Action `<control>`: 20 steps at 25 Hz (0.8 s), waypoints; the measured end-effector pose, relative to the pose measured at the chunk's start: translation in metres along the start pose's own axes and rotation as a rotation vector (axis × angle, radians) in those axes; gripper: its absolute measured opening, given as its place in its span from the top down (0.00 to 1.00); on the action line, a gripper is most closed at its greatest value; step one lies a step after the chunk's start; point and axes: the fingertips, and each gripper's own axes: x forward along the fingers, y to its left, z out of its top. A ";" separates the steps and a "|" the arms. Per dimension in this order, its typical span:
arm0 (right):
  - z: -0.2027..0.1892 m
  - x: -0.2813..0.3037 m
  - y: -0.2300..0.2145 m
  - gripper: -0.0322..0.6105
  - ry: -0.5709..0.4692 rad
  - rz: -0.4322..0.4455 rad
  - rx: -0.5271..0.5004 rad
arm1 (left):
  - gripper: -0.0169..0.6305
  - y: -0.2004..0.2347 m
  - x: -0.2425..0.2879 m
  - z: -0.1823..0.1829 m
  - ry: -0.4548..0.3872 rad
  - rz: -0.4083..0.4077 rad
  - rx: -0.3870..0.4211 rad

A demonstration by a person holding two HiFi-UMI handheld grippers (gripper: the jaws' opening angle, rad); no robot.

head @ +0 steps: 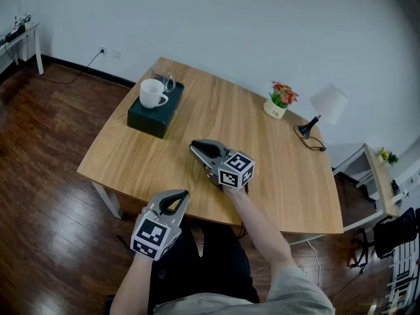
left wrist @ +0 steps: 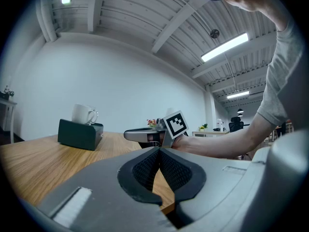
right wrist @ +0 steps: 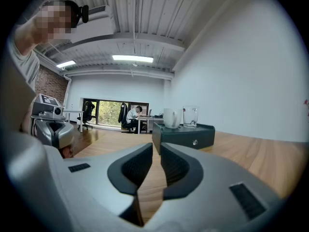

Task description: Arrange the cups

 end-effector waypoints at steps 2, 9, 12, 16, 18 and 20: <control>-0.001 0.000 0.000 0.87 0.003 0.001 0.003 | 0.97 0.000 0.000 0.000 0.001 0.000 0.001; -0.004 0.002 -0.002 0.87 0.015 -0.004 0.012 | 0.97 0.000 0.001 0.000 0.001 0.000 0.000; -0.005 0.001 -0.004 0.87 0.020 -0.011 0.022 | 0.97 -0.001 0.001 0.002 -0.001 -0.002 -0.006; -0.005 0.000 -0.007 0.88 0.018 -0.016 0.037 | 0.97 -0.001 0.001 0.001 0.001 -0.005 -0.007; -0.005 0.001 -0.007 0.88 0.020 -0.016 0.033 | 0.97 0.000 0.001 0.001 0.002 -0.004 -0.006; -0.005 0.000 -0.006 0.88 0.022 -0.016 0.029 | 0.97 -0.001 0.001 0.002 0.003 -0.005 -0.006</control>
